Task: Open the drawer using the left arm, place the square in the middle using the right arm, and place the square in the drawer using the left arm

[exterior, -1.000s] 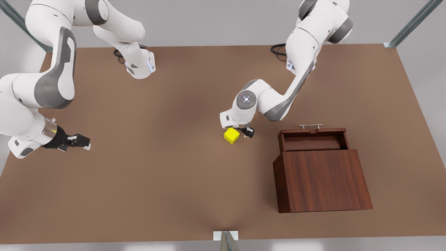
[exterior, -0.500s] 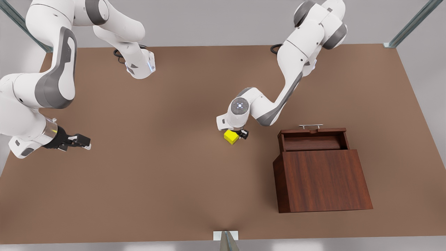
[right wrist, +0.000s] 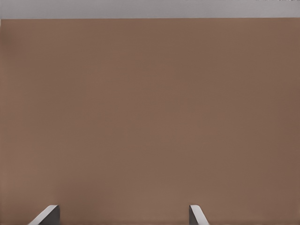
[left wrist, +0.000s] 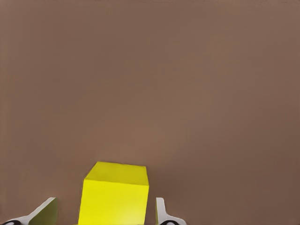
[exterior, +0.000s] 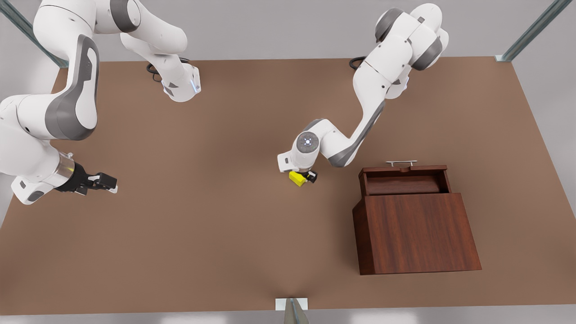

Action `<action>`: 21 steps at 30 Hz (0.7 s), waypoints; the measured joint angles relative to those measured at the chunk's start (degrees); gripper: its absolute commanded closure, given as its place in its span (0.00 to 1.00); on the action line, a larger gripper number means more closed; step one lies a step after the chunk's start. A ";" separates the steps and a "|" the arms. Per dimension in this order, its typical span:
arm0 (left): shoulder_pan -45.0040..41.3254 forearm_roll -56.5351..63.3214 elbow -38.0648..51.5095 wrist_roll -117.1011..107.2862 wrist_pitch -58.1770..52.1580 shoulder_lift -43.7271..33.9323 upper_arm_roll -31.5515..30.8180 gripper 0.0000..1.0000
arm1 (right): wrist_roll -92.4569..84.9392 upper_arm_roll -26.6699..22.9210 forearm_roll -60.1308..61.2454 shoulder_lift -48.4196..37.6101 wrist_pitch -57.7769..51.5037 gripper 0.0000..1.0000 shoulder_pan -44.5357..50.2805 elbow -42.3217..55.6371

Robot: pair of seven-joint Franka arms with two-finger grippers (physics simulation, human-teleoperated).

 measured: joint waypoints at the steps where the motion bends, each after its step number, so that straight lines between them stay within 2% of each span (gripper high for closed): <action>1: 0.00 0.01 0.08 0.01 0.02 0.21 0.15 0.00 | 0.00 0.00 0.07 0.00 0.00 0.00 0.01 0.00; 21: -2.29 -0.05 -0.01 -0.52 3.88 4.00 2.20 0.00 | 0.10 -0.06 0.08 0.00 0.00 0.00 0.07 0.00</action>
